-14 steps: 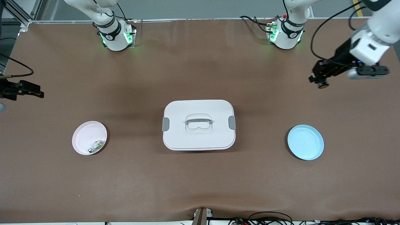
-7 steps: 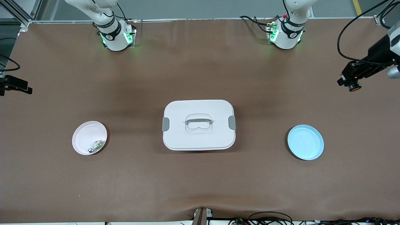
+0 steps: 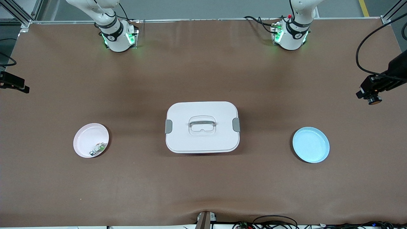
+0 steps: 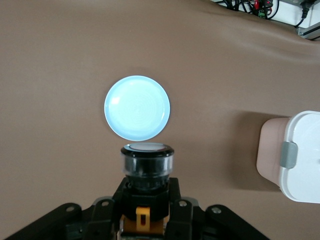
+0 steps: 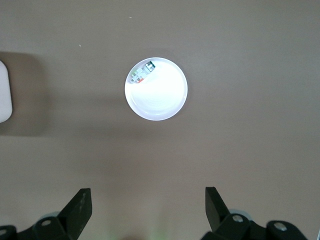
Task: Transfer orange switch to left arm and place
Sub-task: 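Lower the switch with the left gripper onto the light-blue plate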
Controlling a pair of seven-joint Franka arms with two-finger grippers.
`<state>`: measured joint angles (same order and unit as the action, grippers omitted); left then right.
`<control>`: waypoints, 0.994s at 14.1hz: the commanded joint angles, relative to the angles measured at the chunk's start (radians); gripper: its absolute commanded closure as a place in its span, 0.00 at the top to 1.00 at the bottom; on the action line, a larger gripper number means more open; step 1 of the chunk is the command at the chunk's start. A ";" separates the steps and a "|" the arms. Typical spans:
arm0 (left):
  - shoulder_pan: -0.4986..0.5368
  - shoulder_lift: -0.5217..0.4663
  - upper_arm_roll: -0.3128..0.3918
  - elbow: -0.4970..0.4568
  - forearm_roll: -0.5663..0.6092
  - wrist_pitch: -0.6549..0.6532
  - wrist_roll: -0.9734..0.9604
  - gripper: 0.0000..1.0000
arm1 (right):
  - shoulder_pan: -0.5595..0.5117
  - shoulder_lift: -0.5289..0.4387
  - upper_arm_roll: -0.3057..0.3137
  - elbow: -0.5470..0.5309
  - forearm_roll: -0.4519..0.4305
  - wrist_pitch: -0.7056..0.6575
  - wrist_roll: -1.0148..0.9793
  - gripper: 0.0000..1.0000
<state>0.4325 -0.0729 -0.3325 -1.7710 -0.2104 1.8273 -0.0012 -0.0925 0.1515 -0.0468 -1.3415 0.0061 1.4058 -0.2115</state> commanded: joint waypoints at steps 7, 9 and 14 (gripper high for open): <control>-0.438 0.143 0.397 0.058 0.092 0.067 -0.052 0.00 | 0.010 -0.062 0.004 -0.022 0.037 -0.021 -0.017 1.00; -0.451 0.188 0.397 0.056 0.100 0.134 -0.109 0.00 | 0.010 -0.090 0.004 -0.062 0.037 -0.004 -0.017 1.00; -0.471 0.278 0.389 0.030 0.115 0.285 -0.421 0.01 | 0.013 -0.095 0.001 -0.064 0.035 -0.019 -0.002 1.00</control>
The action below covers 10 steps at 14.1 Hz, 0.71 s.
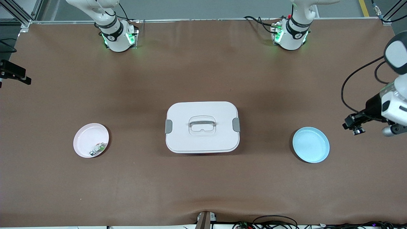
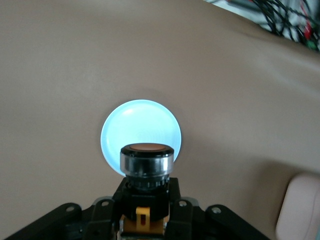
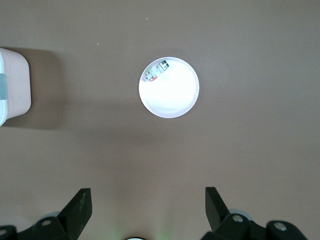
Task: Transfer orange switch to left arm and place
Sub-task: 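Lower the switch with the left gripper onto the light-blue plate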
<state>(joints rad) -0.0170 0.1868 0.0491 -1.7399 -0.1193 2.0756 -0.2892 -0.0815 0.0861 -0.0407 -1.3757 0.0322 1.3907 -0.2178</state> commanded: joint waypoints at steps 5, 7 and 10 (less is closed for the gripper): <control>-0.012 0.052 0.009 -0.027 0.010 0.038 -0.561 0.01 | 0.005 -0.039 -0.004 -0.029 0.006 -0.016 0.143 1.00; -0.020 0.097 0.011 -0.026 0.027 0.041 -0.790 0.01 | 0.002 -0.039 -0.005 -0.029 0.002 -0.015 0.140 1.00; -0.012 0.138 0.011 -0.041 0.029 0.061 -0.896 0.01 | 0.015 -0.045 -0.001 -0.031 -0.027 -0.007 0.137 1.00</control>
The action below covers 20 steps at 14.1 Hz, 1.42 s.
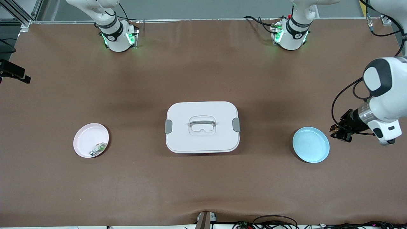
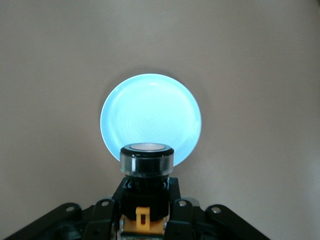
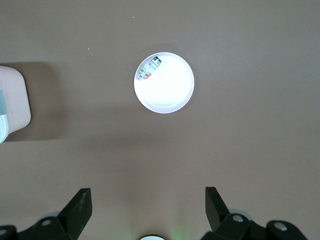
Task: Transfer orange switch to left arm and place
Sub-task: 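Lower the switch with the left gripper onto the light-blue plate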
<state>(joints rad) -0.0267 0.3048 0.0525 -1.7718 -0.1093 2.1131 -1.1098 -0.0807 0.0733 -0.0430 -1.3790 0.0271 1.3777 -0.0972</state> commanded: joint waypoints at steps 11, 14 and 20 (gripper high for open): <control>-0.035 0.209 0.003 -0.063 0.138 0.287 -0.406 0.01 | 0.013 -0.078 0.000 -0.092 -0.045 0.044 0.016 1.00; -0.038 0.258 0.003 -0.060 0.140 0.292 -0.397 0.01 | 0.013 -0.125 0.000 -0.167 -0.045 0.104 0.014 1.00; -0.042 0.306 0.001 -0.057 0.140 0.358 -0.390 0.03 | 0.004 -0.119 0.000 -0.141 -0.035 0.106 0.016 1.00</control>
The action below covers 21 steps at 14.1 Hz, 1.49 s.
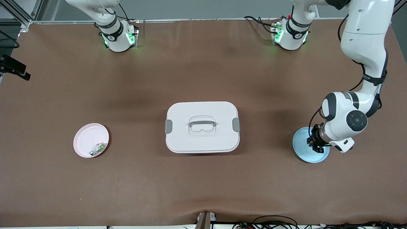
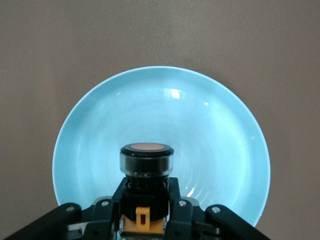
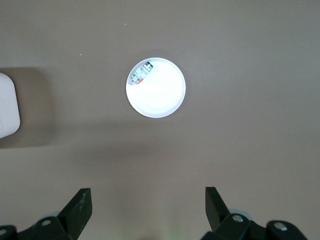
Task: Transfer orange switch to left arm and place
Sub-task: 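Lower the switch with the left gripper onto the light-blue plate, then open the left gripper to release the switch on the plate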
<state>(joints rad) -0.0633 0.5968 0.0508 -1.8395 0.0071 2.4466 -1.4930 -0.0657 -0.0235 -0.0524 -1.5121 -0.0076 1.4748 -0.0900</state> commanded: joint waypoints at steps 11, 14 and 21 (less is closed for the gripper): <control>-0.009 0.041 0.001 0.013 0.024 0.081 -0.001 0.63 | -0.011 -0.012 0.009 0.036 0.011 -0.010 0.018 1.00; -0.009 0.040 0.001 0.016 0.024 0.083 -0.001 1.00 | -0.022 -0.007 0.006 0.050 0.049 -0.045 0.030 1.00; -0.010 0.017 0.000 0.022 0.024 0.081 -0.003 1.00 | -0.017 0.014 0.009 0.093 0.049 -0.105 0.032 1.00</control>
<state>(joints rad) -0.0708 0.6302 0.0487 -1.8154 0.0086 2.5243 -1.4903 -0.0740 -0.0249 -0.0521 -1.4489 0.0272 1.3915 -0.0721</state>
